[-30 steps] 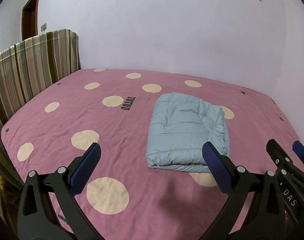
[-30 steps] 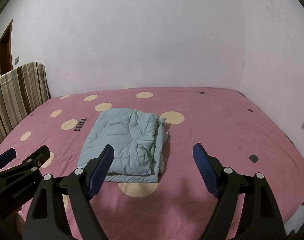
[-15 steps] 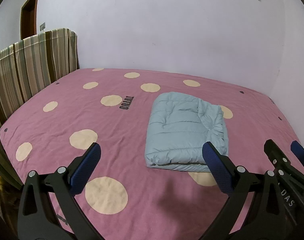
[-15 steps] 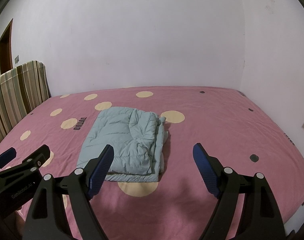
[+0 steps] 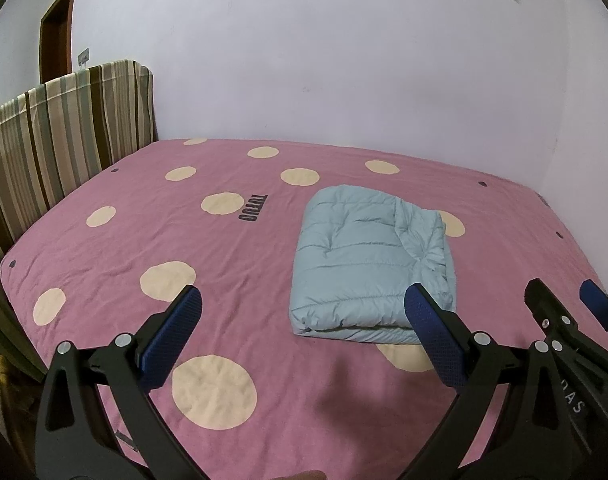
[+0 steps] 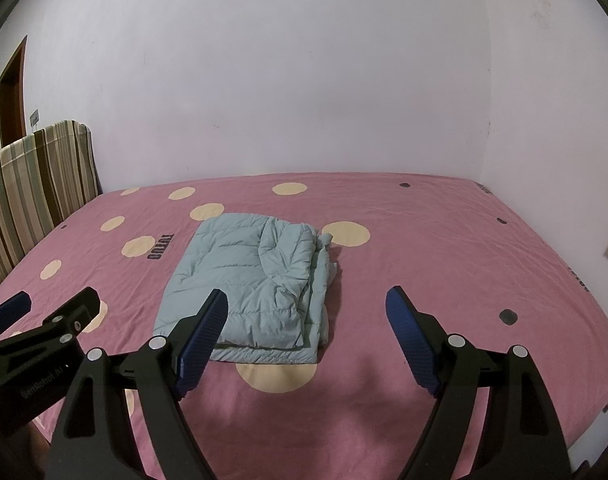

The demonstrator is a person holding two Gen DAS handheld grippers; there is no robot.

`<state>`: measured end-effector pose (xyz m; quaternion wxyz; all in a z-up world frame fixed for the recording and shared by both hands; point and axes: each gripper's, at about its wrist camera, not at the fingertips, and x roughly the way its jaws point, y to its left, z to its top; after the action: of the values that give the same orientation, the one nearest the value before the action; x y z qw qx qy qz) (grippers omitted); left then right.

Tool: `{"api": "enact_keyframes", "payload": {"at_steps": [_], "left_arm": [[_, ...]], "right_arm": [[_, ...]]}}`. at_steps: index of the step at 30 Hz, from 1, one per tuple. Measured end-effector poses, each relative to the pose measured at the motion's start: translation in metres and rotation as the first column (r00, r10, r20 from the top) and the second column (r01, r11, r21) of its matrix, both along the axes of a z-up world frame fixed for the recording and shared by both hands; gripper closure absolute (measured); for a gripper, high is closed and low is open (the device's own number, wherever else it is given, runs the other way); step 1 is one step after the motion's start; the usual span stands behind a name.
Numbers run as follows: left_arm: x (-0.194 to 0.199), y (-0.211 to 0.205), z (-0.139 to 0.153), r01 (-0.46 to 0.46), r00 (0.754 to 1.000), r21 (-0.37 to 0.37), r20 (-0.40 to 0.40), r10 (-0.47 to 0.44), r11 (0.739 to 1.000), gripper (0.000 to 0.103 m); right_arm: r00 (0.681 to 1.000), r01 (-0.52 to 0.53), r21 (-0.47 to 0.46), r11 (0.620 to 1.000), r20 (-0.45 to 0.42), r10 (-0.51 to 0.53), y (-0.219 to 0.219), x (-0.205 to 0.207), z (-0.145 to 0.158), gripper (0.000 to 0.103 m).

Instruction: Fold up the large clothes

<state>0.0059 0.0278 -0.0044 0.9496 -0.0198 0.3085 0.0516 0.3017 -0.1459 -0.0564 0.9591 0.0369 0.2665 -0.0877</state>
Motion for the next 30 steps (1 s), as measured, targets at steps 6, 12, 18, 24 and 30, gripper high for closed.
{"api": "enact_keyframes", "payload": {"at_steps": [6, 12, 18, 24, 30], "left_arm": [[-0.001, 0.0, 0.001, -0.008, 1.0, 0.001, 0.007, 0.008, 1.0, 0.002], [-0.001, 0.001, 0.001, -0.007, 1.0, 0.002, 0.004, 0.007, 1.0, 0.002], [0.0, 0.004, 0.0, 0.003, 1.0, -0.005, 0.006, -0.003, 1.0, 0.002], [0.002, 0.004, -0.003, 0.023, 1.0, -0.001, 0.003, -0.023, 1.0, 0.002], [0.007, 0.006, -0.007, 0.051, 0.999, -0.028, 0.008, -0.05, 0.998, 0.002]], "right_arm": [[1.0, -0.002, 0.0, 1.0, 0.0, 0.002, -0.001, 0.0, 0.0, 0.023], [1.0, -0.004, -0.001, 1.0, -0.005, 0.004, -0.001, 0.0, -0.002, 0.023], [1.0, -0.008, -0.003, 1.0, -0.012, 0.008, 0.0, 0.002, -0.005, 0.023], [1.0, -0.014, -0.005, 1.0, -0.023, 0.014, -0.001, 0.007, -0.009, 0.023], [0.999, -0.025, 0.0, 1.0, -0.033, 0.025, -0.002, 0.011, -0.015, 0.023]]}}
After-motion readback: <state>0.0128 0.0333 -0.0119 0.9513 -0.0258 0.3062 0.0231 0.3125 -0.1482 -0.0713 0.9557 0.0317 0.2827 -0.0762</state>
